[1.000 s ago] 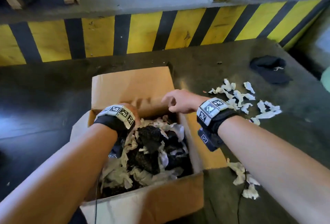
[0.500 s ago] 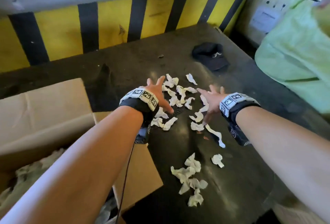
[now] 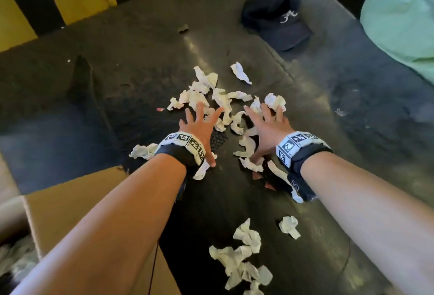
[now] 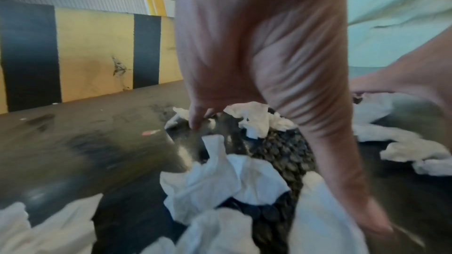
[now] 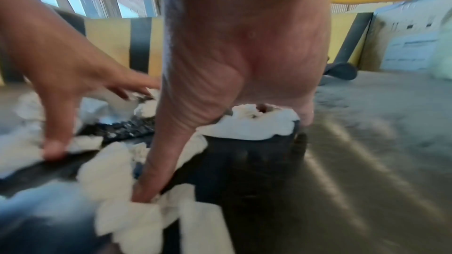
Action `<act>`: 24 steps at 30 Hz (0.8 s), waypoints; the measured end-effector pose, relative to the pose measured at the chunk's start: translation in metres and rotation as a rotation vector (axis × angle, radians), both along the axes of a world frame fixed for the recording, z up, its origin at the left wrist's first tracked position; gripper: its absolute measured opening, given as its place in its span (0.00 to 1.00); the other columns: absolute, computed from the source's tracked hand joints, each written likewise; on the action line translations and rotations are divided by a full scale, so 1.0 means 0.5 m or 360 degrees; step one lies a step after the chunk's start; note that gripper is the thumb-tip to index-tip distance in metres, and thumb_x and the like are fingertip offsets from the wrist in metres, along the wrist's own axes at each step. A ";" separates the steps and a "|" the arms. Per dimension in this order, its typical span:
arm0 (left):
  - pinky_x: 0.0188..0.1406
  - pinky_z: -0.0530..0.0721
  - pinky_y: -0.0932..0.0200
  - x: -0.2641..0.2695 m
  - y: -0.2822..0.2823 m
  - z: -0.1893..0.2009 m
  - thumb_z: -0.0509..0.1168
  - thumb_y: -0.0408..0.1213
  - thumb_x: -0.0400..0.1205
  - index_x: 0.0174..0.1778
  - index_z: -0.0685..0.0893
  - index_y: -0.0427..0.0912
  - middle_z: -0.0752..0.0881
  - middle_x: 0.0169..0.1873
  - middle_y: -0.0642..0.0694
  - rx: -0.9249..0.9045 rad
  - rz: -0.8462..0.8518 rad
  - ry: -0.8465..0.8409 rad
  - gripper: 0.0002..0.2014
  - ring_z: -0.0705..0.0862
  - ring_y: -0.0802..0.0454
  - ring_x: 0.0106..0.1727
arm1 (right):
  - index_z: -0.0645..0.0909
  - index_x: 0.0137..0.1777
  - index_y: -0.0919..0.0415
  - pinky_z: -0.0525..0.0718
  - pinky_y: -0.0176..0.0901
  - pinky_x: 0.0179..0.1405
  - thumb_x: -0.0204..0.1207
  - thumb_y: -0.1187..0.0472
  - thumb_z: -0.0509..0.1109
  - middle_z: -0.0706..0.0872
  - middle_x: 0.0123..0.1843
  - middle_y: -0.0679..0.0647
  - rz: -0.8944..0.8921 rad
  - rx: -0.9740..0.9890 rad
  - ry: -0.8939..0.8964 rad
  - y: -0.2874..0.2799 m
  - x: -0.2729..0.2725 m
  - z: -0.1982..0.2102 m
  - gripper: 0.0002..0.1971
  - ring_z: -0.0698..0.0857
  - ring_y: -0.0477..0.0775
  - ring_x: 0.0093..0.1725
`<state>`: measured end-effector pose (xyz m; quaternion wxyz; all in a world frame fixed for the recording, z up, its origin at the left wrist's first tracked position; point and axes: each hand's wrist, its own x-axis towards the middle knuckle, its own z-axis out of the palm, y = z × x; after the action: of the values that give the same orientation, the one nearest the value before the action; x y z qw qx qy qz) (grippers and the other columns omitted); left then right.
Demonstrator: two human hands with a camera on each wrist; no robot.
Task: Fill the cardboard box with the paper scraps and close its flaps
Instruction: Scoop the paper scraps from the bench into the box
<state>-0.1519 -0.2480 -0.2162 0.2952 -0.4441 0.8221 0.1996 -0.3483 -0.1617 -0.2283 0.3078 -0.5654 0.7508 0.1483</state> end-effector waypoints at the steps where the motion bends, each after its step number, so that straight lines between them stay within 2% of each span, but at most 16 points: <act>1: 0.81 0.54 0.22 -0.001 0.004 -0.006 0.90 0.52 0.55 0.87 0.37 0.61 0.32 0.87 0.37 -0.0001 -0.0041 0.0007 0.77 0.39 0.23 0.86 | 0.32 0.89 0.36 0.56 0.79 0.83 0.54 0.43 0.92 0.35 0.93 0.54 0.0038 -0.0049 -0.0027 -0.002 0.009 -0.001 0.78 0.36 0.78 0.89; 3: 0.81 0.61 0.25 -0.002 0.011 -0.009 0.89 0.51 0.58 0.88 0.47 0.55 0.44 0.87 0.34 -0.0069 -0.0149 0.0011 0.70 0.50 0.23 0.86 | 0.39 0.90 0.37 0.66 0.74 0.81 0.59 0.47 0.91 0.45 0.92 0.54 0.0115 -0.0154 -0.0106 -0.008 0.028 0.004 0.71 0.46 0.73 0.90; 5: 0.74 0.73 0.28 -0.002 0.000 0.004 0.86 0.55 0.61 0.84 0.58 0.54 0.64 0.82 0.37 -0.0091 -0.0188 0.0082 0.59 0.69 0.30 0.80 | 0.49 0.89 0.38 0.76 0.68 0.75 0.63 0.49 0.89 0.55 0.90 0.53 0.0222 -0.0205 -0.0145 -0.023 0.037 0.018 0.62 0.62 0.69 0.86; 7: 0.61 0.83 0.37 0.004 -0.039 0.032 0.82 0.62 0.62 0.74 0.69 0.55 0.82 0.66 0.45 -0.0074 -0.0079 0.0248 0.47 0.84 0.39 0.63 | 0.65 0.84 0.40 0.83 0.60 0.63 0.66 0.45 0.85 0.68 0.82 0.51 0.0323 -0.0221 -0.0131 -0.060 0.027 0.050 0.47 0.76 0.64 0.76; 8: 0.54 0.84 0.44 0.007 -0.066 0.047 0.79 0.66 0.64 0.67 0.73 0.55 0.86 0.57 0.47 -0.0111 -0.0009 0.0321 0.39 0.86 0.42 0.55 | 0.74 0.78 0.41 0.84 0.56 0.57 0.68 0.43 0.82 0.75 0.75 0.51 0.0326 -0.0270 -0.0122 -0.087 0.017 0.068 0.38 0.81 0.63 0.71; 10: 0.48 0.82 0.50 0.017 -0.115 0.072 0.71 0.68 0.70 0.55 0.78 0.54 0.87 0.47 0.49 -0.0235 0.0090 0.0397 0.27 0.86 0.44 0.46 | 0.83 0.67 0.42 0.83 0.52 0.53 0.70 0.42 0.76 0.82 0.65 0.49 0.0213 -0.0446 -0.0164 -0.142 -0.002 0.102 0.25 0.84 0.59 0.65; 11: 0.47 0.82 0.50 0.022 -0.134 0.077 0.68 0.67 0.72 0.51 0.79 0.54 0.86 0.44 0.50 -0.0293 0.0123 0.0420 0.23 0.86 0.44 0.45 | 0.84 0.66 0.43 0.83 0.53 0.55 0.70 0.43 0.75 0.83 0.66 0.50 0.0147 -0.0508 -0.0191 -0.167 -0.008 0.111 0.23 0.84 0.58 0.64; 13: 0.46 0.84 0.49 0.026 -0.159 0.066 0.68 0.60 0.74 0.50 0.78 0.52 0.85 0.42 0.49 -0.0418 0.0174 0.0497 0.18 0.86 0.42 0.44 | 0.79 0.74 0.44 0.83 0.58 0.64 0.72 0.47 0.74 0.78 0.74 0.53 0.0072 -0.0525 -0.0172 -0.209 -0.011 0.104 0.28 0.80 0.60 0.70; 14: 0.46 0.86 0.47 0.026 -0.165 0.052 0.69 0.56 0.75 0.54 0.77 0.50 0.85 0.45 0.47 -0.0478 0.0190 0.0549 0.18 0.87 0.41 0.46 | 0.74 0.79 0.44 0.81 0.62 0.70 0.72 0.49 0.74 0.72 0.80 0.55 0.0050 -0.0500 -0.0142 -0.227 -0.009 0.091 0.33 0.76 0.64 0.74; 16: 0.53 0.87 0.39 0.018 -0.170 0.019 0.71 0.52 0.76 0.69 0.71 0.49 0.81 0.63 0.40 -0.0522 0.0215 0.0615 0.28 0.84 0.36 0.58 | 0.63 0.87 0.43 0.74 0.68 0.77 0.75 0.53 0.72 0.59 0.89 0.53 0.0024 -0.0400 -0.0095 -0.251 0.000 0.061 0.39 0.66 0.69 0.83; 18: 0.65 0.81 0.30 0.010 -0.178 -0.014 0.72 0.53 0.76 0.82 0.60 0.53 0.66 0.81 0.39 -0.0463 0.0203 0.0557 0.41 0.73 0.29 0.75 | 0.55 0.90 0.46 0.67 0.71 0.82 0.79 0.56 0.67 0.50 0.93 0.50 0.0045 -0.0272 -0.0063 -0.264 0.004 0.028 0.40 0.57 0.69 0.88; 20: 0.74 0.71 0.24 0.005 -0.186 -0.039 0.68 0.54 0.79 0.87 0.51 0.57 0.53 0.88 0.44 -0.0375 0.0131 0.0492 0.44 0.59 0.30 0.85 | 0.53 0.91 0.54 0.65 0.68 0.84 0.83 0.55 0.62 0.50 0.93 0.52 0.0078 -0.0193 -0.0029 -0.264 0.005 0.001 0.37 0.55 0.66 0.90; 21: 0.76 0.68 0.24 0.001 -0.187 -0.048 0.66 0.54 0.81 0.88 0.49 0.56 0.52 0.89 0.46 -0.0318 0.0106 0.0482 0.43 0.56 0.31 0.87 | 0.53 0.90 0.58 0.66 0.66 0.83 0.84 0.55 0.60 0.53 0.92 0.53 0.0067 -0.0199 -0.0032 -0.259 0.005 -0.007 0.36 0.57 0.65 0.89; 22: 0.77 0.67 0.25 -0.002 -0.185 -0.054 0.64 0.53 0.83 0.88 0.50 0.54 0.53 0.89 0.46 -0.0264 0.0085 0.0483 0.41 0.55 0.33 0.87 | 0.56 0.89 0.61 0.69 0.64 0.82 0.86 0.55 0.59 0.56 0.91 0.55 0.0049 -0.0231 -0.0037 -0.251 0.006 -0.012 0.33 0.62 0.65 0.87; 24: 0.78 0.69 0.30 -0.008 -0.172 -0.058 0.60 0.50 0.85 0.88 0.57 0.48 0.60 0.87 0.46 -0.0236 0.0044 0.0509 0.35 0.60 0.37 0.86 | 0.62 0.86 0.64 0.71 0.64 0.79 0.88 0.52 0.56 0.65 0.86 0.57 0.0063 -0.0320 -0.0018 -0.226 0.013 -0.016 0.29 0.70 0.65 0.83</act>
<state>-0.1559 -0.3337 -0.2452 0.1244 -0.4386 0.8648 0.2105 -0.3418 -0.2744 -0.2360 0.2507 -0.6090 0.7488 0.0751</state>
